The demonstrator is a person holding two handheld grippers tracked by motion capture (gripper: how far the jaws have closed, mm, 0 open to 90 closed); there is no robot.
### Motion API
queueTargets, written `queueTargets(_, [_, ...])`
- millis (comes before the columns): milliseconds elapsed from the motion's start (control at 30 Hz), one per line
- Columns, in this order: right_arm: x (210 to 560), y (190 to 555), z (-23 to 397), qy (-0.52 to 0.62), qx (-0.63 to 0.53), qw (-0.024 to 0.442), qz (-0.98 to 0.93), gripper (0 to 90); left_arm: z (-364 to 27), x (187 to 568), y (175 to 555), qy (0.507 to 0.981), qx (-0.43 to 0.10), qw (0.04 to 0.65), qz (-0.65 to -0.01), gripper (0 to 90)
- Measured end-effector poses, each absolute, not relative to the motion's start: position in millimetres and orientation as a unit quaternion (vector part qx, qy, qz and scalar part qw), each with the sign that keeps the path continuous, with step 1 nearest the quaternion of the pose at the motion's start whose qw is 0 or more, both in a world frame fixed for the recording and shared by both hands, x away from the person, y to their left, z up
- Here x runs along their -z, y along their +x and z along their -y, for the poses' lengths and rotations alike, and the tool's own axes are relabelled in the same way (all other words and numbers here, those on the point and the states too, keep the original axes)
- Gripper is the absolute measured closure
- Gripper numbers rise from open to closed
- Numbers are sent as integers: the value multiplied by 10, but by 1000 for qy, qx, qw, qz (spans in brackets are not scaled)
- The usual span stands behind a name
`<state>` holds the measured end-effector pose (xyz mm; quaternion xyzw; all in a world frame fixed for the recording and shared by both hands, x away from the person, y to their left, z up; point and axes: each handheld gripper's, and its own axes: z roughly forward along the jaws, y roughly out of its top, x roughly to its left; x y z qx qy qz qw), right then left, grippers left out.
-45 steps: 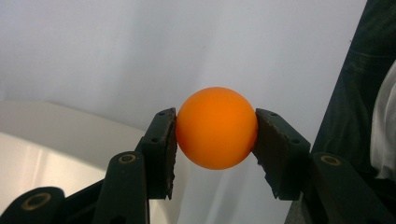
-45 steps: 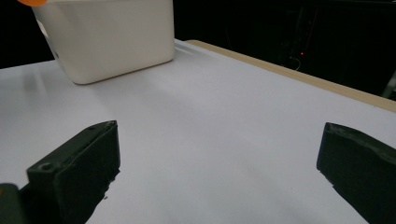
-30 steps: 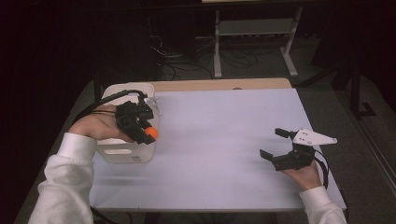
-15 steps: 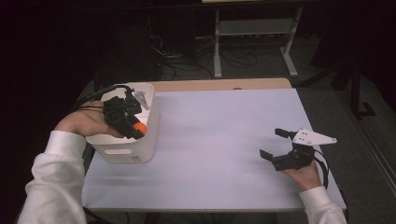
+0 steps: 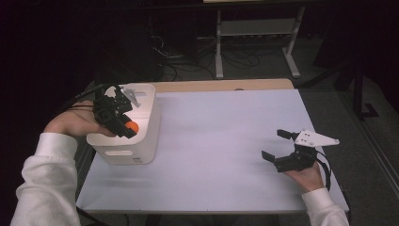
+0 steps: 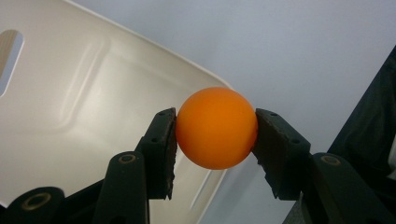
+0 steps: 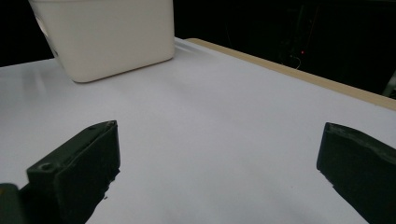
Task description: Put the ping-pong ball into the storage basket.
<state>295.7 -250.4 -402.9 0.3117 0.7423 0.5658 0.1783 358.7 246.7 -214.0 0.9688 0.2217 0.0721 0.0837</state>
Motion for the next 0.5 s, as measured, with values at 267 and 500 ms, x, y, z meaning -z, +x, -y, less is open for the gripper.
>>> queueTargets(267, [4033, 2966, 2507, 309, -566, 180, -743, 0, -2529, 2134, 3639, 969, -72, 70, -228, 505])
queueTargets(500, [4034, 2968, 2508, 309, -567, 179, -743, 0, -2575, 2147, 3685, 966, -74, 62, -238, 505])
